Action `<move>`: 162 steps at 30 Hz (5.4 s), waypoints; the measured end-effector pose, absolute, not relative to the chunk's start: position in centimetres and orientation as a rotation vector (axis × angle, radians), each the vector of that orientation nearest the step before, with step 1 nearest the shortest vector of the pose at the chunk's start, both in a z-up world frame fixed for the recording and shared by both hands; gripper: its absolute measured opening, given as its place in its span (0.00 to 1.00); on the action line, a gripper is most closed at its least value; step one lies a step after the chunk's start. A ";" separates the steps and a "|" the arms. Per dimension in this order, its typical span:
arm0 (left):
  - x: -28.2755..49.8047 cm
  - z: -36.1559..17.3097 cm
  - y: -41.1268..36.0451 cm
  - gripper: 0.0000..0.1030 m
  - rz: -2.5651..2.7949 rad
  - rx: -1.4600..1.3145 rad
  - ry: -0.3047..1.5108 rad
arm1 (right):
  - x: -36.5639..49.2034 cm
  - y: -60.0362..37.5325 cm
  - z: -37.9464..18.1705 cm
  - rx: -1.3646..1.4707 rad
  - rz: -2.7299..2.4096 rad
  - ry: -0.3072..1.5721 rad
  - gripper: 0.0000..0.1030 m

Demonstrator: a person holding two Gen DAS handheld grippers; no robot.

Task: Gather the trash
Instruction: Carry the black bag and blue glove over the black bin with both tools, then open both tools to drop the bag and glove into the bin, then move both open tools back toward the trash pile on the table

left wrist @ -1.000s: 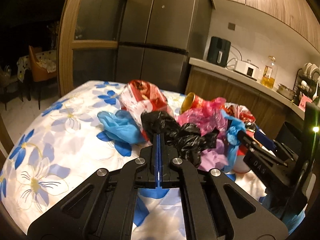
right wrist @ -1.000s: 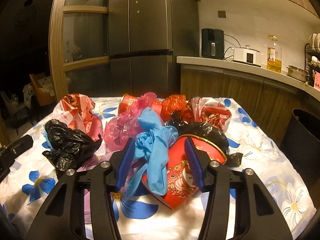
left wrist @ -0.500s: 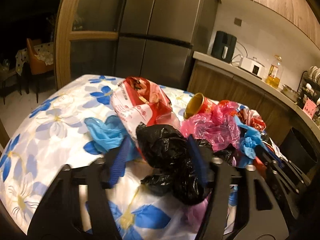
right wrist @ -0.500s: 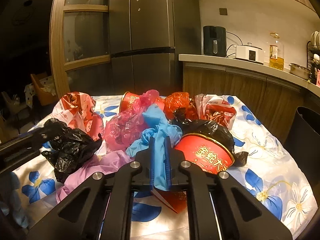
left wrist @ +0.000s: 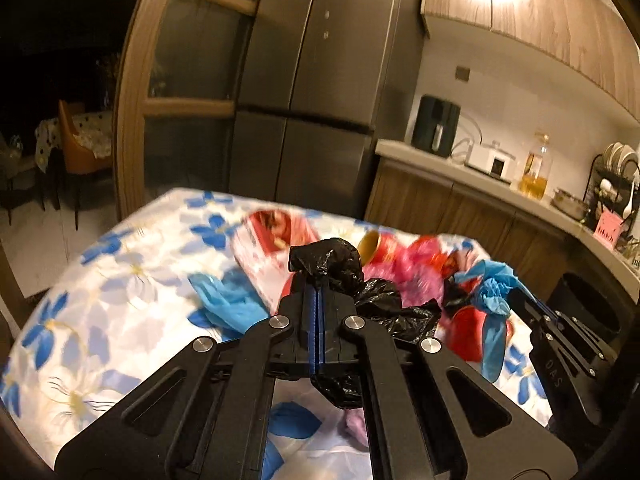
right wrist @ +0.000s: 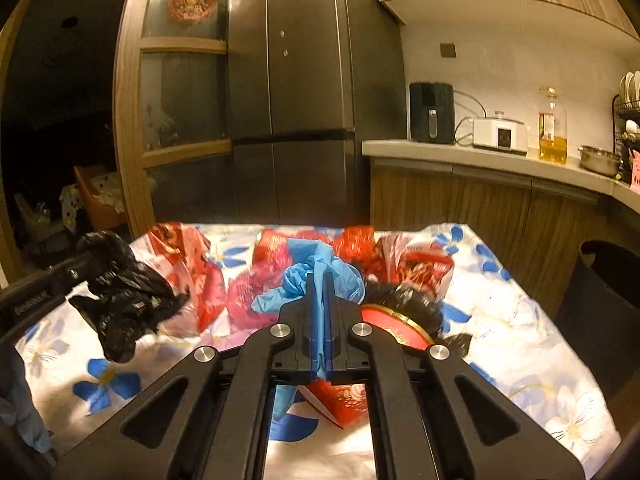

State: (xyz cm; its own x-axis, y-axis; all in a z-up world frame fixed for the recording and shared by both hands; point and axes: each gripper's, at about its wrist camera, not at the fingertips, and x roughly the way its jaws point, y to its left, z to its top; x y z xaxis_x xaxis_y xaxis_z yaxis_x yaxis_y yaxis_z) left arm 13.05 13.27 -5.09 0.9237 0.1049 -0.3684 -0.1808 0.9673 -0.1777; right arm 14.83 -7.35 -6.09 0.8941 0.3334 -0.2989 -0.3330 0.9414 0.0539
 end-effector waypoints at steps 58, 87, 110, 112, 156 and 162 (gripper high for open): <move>22.3 1.0 -26.7 0.00 -0.466 -0.023 0.229 | 12.7 -39.7 -0.1 0.167 -0.134 0.127 0.03; 27.5 -2.5 -30.7 0.03 -0.542 -0.008 0.328 | 17.4 -41.6 -2.1 0.210 -0.093 0.193 0.04; 25.6 -3.2 -26.8 0.76 -0.380 0.004 0.317 | 15.4 -41.2 -2.4 0.209 -0.164 0.191 0.58; 25.0 -3.1 -26.0 0.77 -0.341 0.011 0.318 | 15.1 -40.8 -2.4 0.209 -0.169 0.195 0.63; 12.4 -4.4 -7.7 0.84 0.009 0.001 0.241 | 6.6 -29.8 -2.3 0.192 -0.074 0.187 0.80; 11.4 -6.4 -2.8 0.84 0.113 0.022 0.242 | 6.7 -27.8 -3.1 0.200 -0.032 0.204 0.80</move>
